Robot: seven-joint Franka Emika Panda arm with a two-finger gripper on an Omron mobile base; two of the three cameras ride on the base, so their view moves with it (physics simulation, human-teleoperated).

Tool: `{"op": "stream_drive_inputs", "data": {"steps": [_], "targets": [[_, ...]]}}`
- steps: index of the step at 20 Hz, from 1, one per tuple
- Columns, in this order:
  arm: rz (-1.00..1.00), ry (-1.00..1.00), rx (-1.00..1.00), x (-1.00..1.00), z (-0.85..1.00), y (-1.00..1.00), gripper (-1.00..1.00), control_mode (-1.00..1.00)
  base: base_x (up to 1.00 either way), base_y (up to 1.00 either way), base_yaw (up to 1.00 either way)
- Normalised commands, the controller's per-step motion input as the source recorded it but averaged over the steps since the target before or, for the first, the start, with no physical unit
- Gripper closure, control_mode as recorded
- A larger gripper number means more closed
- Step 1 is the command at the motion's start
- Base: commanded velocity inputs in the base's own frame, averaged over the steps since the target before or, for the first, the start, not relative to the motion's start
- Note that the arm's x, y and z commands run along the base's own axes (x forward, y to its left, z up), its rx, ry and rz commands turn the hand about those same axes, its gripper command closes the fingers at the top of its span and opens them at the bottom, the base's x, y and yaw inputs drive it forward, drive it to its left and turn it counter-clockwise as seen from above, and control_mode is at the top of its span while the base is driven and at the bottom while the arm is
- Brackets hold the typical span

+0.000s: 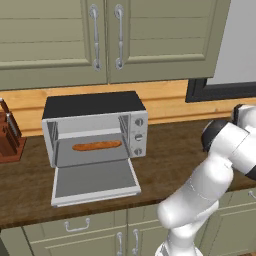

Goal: Pick up the kebab skewer and baguette bread, and place them inside the toaster oven. Close the toaster oven door and start by setting the timer.

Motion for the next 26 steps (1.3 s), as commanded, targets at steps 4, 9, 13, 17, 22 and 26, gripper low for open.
{"op": "stream_drive_inputs", "data": {"steps": [4,9,13,17,22,26], "targets": [[0.14,0.0,0.1,0.72,-0.32,-0.35,-1.0,-1.0,0.0,0.0,0.0],[0.05,0.0,0.02,0.42,-0.25,-0.39,-1.0,-1.0,0.0,0.0,0.0],[0.0,0.0,0.0,0.46,-0.16,-0.49,-1.0,-1.0,0.0,0.0,0.0],[0.0,0.0,0.0,0.56,-0.12,-0.42,-1.0,-1.0,0.0,0.0,0.0],[0.0,0.01,0.0,0.25,-0.33,-0.15,-1.0,-1.0,0.0,0.0,0.0],[0.0,0.05,0.0,0.24,-0.52,0.0,-1.0,-1.0,0.0,0.0,0.0]]}}
